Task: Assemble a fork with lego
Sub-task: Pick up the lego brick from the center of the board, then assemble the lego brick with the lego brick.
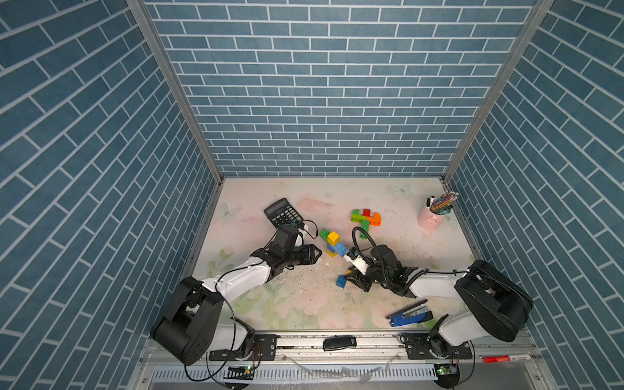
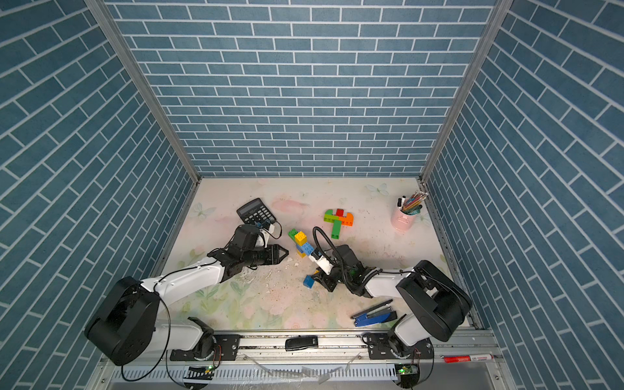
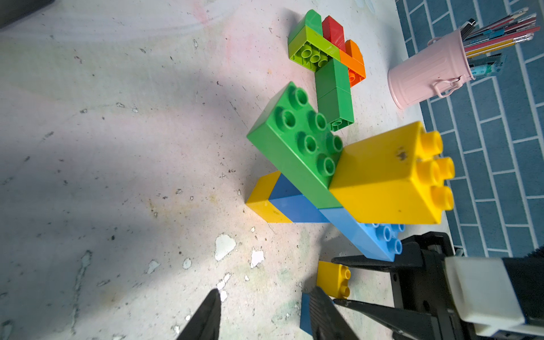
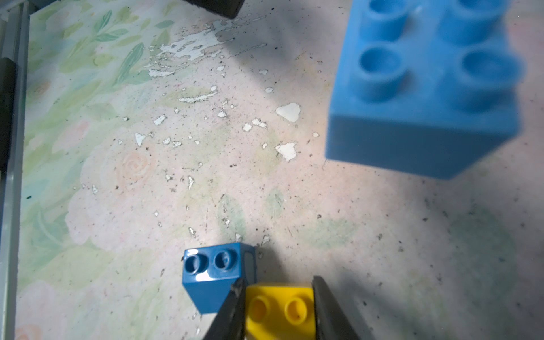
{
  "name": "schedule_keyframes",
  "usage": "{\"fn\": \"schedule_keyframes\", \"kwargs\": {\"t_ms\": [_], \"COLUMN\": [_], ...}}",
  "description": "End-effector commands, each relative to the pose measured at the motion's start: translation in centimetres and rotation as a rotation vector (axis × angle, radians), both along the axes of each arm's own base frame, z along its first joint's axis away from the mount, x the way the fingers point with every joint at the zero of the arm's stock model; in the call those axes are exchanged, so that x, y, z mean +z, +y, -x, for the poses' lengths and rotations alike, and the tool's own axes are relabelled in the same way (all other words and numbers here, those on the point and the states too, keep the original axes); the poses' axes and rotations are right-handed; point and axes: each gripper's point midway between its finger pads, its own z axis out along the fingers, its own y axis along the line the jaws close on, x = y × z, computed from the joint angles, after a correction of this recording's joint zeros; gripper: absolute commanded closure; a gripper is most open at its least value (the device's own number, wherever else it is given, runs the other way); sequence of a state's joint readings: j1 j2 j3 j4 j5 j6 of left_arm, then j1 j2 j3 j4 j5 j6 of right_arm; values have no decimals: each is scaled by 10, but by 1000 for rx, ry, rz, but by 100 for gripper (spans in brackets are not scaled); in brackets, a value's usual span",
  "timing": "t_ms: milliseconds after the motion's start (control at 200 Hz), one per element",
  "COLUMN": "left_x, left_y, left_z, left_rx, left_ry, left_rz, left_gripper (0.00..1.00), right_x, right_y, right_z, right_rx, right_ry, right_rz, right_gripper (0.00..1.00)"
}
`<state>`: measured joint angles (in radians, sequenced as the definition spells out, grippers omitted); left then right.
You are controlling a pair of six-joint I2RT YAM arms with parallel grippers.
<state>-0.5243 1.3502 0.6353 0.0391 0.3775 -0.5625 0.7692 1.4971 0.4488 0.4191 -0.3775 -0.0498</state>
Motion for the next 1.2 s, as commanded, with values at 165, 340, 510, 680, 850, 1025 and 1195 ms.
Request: {"fn": "schedule_keyframes", "kwargs": {"t_ms": [165, 340, 510, 680, 850, 1025, 1195], "left_x": [25, 56, 85, 91, 93, 93, 86], "left_y": [-5, -12, -19, -30, -37, -48, -54], "left_z": [-11, -23, -36, -50, -64, -68, -67], "left_rx": [4, 2, -13, -49, -71, -136, -176], "left_ry": [-64, -123, -183, -184, -182, -163, -137], "left_rz": [18, 65, 123, 161, 179, 197, 195], "left_gripper": [50, 50, 50, 49, 48, 49, 52], "right_x": [30, 69, 99, 118, 126, 129, 121], "right_y": [-4, -14, -27, -19, -2, 18, 17], "right_z": [-7, -14, -22, -29, -42, -52, -67], "right_rx": [-24, -86, -163, -186, -195, -148, -195], "right_ry": [-92, -190, -244, -212, -177, -138, -130], "right_rz": [-41, -72, -63, -84, -117, -85, -25], "right_gripper": [76, 90, 96, 100, 100, 100, 100]}}
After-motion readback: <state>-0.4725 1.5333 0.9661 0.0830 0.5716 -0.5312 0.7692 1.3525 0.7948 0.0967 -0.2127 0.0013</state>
